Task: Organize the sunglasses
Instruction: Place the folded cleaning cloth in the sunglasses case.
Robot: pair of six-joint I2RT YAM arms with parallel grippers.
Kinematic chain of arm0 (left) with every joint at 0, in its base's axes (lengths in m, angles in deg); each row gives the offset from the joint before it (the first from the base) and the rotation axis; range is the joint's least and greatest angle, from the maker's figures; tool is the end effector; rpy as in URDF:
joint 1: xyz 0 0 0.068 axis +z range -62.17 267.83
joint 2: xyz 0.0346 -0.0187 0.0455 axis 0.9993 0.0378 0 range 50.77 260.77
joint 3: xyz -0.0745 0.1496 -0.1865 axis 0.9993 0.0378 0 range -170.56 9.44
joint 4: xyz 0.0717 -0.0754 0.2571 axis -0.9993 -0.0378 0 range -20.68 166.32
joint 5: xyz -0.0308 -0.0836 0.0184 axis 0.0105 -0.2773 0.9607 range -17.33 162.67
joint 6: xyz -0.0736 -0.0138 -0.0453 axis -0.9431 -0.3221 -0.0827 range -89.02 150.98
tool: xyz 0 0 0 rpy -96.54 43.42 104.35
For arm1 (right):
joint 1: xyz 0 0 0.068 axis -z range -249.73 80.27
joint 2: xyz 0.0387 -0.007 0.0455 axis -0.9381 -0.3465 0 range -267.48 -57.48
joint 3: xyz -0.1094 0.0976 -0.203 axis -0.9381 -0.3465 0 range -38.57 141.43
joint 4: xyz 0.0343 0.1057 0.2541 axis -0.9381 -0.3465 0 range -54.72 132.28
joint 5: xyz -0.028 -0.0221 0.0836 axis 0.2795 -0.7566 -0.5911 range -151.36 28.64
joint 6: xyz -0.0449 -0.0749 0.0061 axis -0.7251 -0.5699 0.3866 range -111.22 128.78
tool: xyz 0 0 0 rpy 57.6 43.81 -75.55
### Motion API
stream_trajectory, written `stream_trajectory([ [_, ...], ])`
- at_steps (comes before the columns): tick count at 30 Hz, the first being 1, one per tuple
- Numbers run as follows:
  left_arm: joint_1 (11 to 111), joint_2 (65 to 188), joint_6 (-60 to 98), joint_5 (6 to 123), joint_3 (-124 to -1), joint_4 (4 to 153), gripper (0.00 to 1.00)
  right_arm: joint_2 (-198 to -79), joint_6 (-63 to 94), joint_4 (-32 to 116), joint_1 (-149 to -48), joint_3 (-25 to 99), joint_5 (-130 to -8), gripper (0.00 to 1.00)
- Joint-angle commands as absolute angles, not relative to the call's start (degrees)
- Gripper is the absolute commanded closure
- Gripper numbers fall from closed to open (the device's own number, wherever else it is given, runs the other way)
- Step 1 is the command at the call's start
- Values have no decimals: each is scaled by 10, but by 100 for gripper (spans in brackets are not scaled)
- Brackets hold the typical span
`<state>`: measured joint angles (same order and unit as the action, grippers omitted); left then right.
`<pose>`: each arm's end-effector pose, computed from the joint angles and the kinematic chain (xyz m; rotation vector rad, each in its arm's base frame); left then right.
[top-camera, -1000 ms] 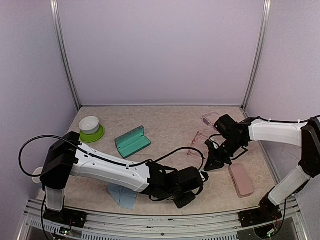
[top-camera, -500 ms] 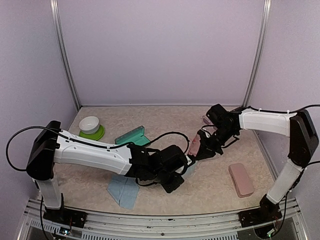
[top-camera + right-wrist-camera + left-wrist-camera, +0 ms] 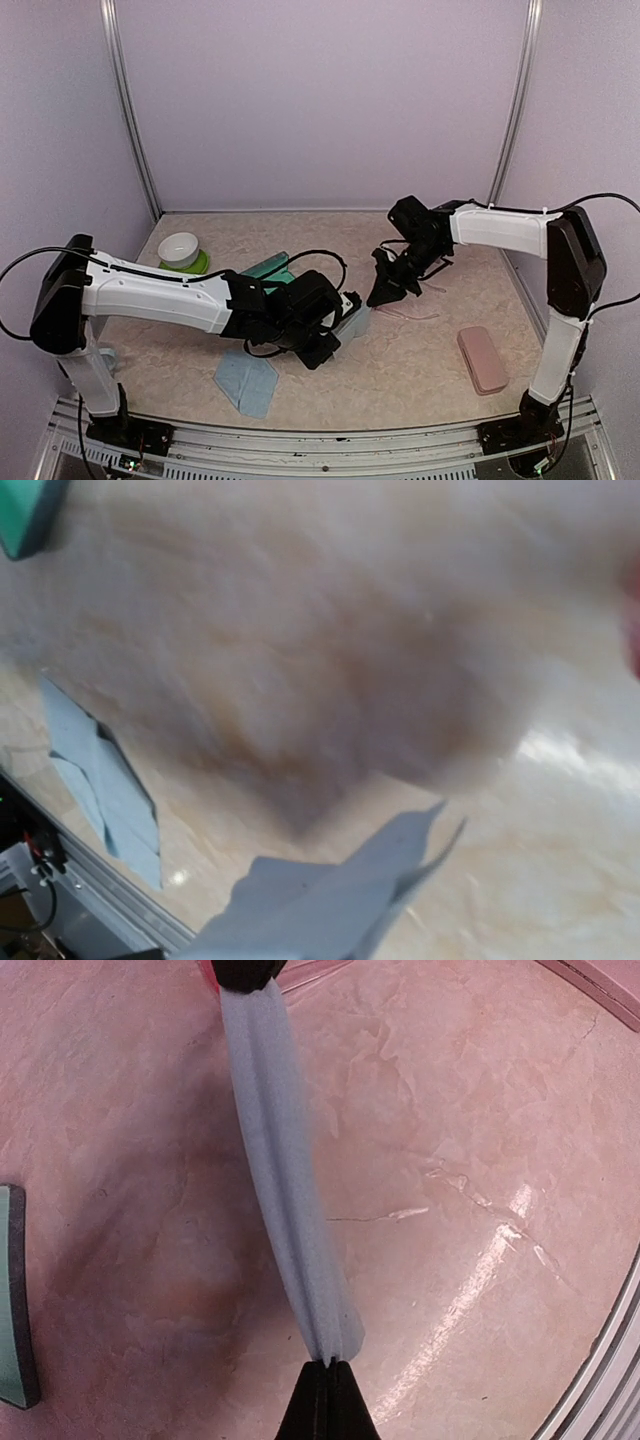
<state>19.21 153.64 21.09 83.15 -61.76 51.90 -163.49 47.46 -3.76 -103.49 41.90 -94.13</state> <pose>0.1633 -0.3785 0.1371 1.1902 2.2607 -0.3112 0.3030 0.2531 0.1541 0.0137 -2.9037 -0.9660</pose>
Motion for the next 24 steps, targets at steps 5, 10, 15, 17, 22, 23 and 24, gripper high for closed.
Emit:
stream_trajectory([
  [5,228,1477,228,817,-565,529,100,-1712,489,-65,-1059,530,-945,100],
  [10,252,1460,233,813,-545,530,100,-1761,490,-85,-1070,599,-946,100],
  [15,279,1440,247,806,-523,532,100,-1807,492,-106,-1077,671,-946,100],
  [17,290,1435,253,803,-515,532,100,-1822,494,-112,-1079,694,-948,100],
  [22,315,1422,267,794,-499,535,100,-1861,501,-121,-1083,741,-957,100],
  [23,320,1419,269,793,-496,535,100,-1867,502,-123,-1084,750,-959,100],
  [24,324,1417,272,790,-494,535,100,-1875,504,-124,-1085,759,-960,100],
])
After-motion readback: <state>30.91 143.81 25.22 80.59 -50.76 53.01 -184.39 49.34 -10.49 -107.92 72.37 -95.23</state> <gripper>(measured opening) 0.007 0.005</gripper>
